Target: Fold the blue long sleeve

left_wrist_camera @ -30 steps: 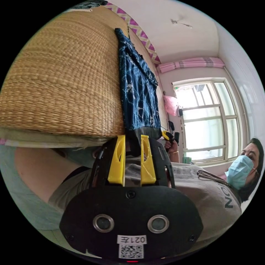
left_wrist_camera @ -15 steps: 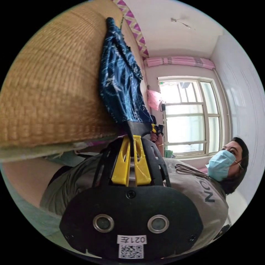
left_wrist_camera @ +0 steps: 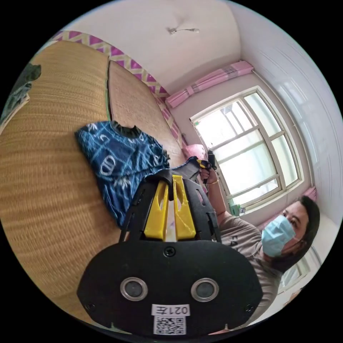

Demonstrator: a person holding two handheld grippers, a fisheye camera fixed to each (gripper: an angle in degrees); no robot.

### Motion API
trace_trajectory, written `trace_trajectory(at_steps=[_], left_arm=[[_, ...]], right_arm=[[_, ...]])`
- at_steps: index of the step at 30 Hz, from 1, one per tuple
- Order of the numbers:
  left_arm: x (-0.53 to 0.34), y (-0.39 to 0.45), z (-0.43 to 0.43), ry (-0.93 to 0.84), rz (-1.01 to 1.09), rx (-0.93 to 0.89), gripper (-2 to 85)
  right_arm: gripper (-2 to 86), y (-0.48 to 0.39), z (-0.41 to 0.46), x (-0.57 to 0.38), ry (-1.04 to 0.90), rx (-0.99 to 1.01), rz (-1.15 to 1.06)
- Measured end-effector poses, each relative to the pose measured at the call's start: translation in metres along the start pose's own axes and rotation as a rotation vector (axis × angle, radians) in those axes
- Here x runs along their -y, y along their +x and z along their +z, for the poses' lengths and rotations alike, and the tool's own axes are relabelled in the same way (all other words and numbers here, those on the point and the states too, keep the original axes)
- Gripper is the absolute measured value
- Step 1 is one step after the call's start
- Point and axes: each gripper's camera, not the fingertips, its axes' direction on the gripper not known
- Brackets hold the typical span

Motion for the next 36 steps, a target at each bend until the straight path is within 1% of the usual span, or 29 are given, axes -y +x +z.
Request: trace_trajectory(at_steps=[2,4,6,8,10,12,14,15,17,19,20,21,22,24,26,27,28,29,31,32,33,34,36], left_arm=[[0.05,-0.036,0.011,-0.004,-0.052,0.009,-0.9],[0.095,-0.079,0.026,0.0,-0.117,0.022,-0.7],[0.139,-0.135,0.053,-0.014,-0.201,0.037,-0.2],[0.155,-0.18,0.075,-0.021,-0.275,0.013,1.2],[0.153,-0.221,0.089,-0.009,-0.345,0.006,3.5],[0.133,-0.26,0.083,0.065,-0.436,0.035,5.4],[0.114,-0.274,0.062,0.153,-0.449,0.042,5.6],[0.102,-0.278,0.048,0.189,-0.438,0.029,5.5],[0.087,-0.272,0.032,0.208,-0.38,0.018,5.4],[0.075,-0.252,0.033,0.143,-0.304,0.048,5.7],[0.066,-0.233,0.044,0.07,-0.253,0.089,6.2],[0.055,-0.213,0.059,0.0,-0.195,0.116,8.1],[0.048,-0.203,0.067,-0.03,-0.171,0.124,9.1],[0.017,-0.164,0.096,-0.107,-0.076,0.09,19.5],[-0.005,-0.144,0.116,-0.168,-0.067,0.11,26.4],[-0.019,-0.135,0.13,-0.194,-0.06,0.121,28.4],[-0.026,-0.128,0.132,-0.161,-0.042,0.145,28.0],[-0.035,-0.122,0.142,-0.172,-0.052,0.163,27.4],[-0.04,-0.118,0.156,-0.193,-0.058,0.149,24.2],[-0.042,-0.123,0.168,-0.224,-0.099,0.12,19.9],[-0.045,-0.134,0.18,-0.238,-0.165,0.071,14.5],[-0.047,-0.138,0.185,-0.235,-0.189,0.054,11.3],[-0.053,-0.151,0.194,-0.241,-0.228,0.073,2.9]], right_arm=[[1.5,0.031,0.014,0.044,-0.009,0.005,0.033],[1.9,0.078,0.035,0.095,-0.012,-0.035,0.1],[2.5,0.112,0.047,0.122,0.016,-0.069,0.155],[3.6,0.147,0.058,0.135,0.055,-0.093,0.217],[7.0,0.189,0.067,0.135,0.11,-0.149,0.308],[8.1,0.212,0.06,0.122,0.172,-0.21,0.358],[8.5,0.227,0.046,0.105,0.209,-0.238,0.378],[8.7,0.237,0.034,0.093,0.224,-0.233,0.391],[8.9,0.243,0.017,0.073,0.238,-0.17,0.371],[9.2,0.234,0.002,0.051,0.207,-0.142,0.295],[9.5,0.231,0.001,0.046,0.185,-0.154,0.281],[10.2,0.222,0.001,0.036,0.134,-0.179,0.246],[11.2,0.214,0.003,0.024,0.086,-0.198,0.22],[13.4,0.206,0.008,0.007,0.033,-0.213,0.207],[15.5,0.203,0.015,-0.01,-0.024,-0.233,0.209],[16.1,0.206,0.02,-0.02,-0.046,-0.238,0.225],[16.1,0.212,0.027,-0.029,-0.057,-0.209,0.25],[15.8,0.216,0.032,-0.033,-0.066,-0.188,0.264],[13.7,0.226,0.039,-0.045,-0.008,-0.146,0.296],[13.2,0.228,0.043,-0.047,-0.009,-0.119,0.3],[12.0,0.233,0.056,-0.049,-0.033,-0.032,0.295],[8.5,0.237,0.071,-0.052,-0.051,0.038,0.302],[5.1,0.238,0.082,-0.061,-0.018,0.047,0.327]])
